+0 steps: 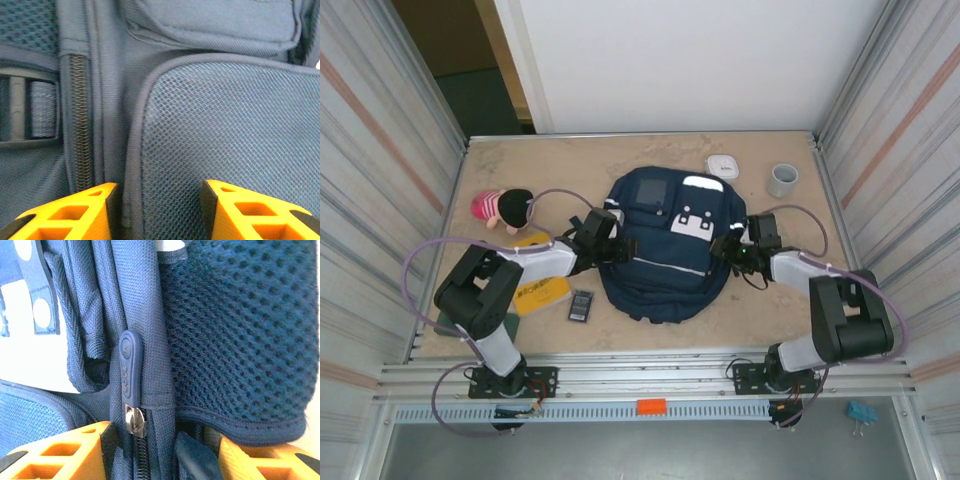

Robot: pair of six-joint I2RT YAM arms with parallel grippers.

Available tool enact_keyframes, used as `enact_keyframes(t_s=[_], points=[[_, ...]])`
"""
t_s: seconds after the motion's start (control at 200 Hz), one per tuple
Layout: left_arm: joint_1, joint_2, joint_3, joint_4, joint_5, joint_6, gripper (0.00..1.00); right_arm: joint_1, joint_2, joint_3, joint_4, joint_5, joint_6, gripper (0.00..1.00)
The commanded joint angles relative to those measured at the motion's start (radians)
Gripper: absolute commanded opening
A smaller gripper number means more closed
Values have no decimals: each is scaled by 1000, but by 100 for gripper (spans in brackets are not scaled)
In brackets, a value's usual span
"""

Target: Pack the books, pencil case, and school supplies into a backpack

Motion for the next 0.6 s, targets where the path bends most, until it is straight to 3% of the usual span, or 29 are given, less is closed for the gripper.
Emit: enact_keyframes(t_s=[0.0,0.321,0.456,0.591], points=[[-12,-21,-52,-52,1,-40,49,53,56,66,93,-19,29,51],[16,-66,-19,-60,-7,0,57,44,188,142,208,-36,44,52],[-3,-168,40,-165,-52,86,64,5,56,104,139,-11,18,56],[-52,-296,86,-251,-149,253,69,-59,-157,77,-9,-14,-39,59]])
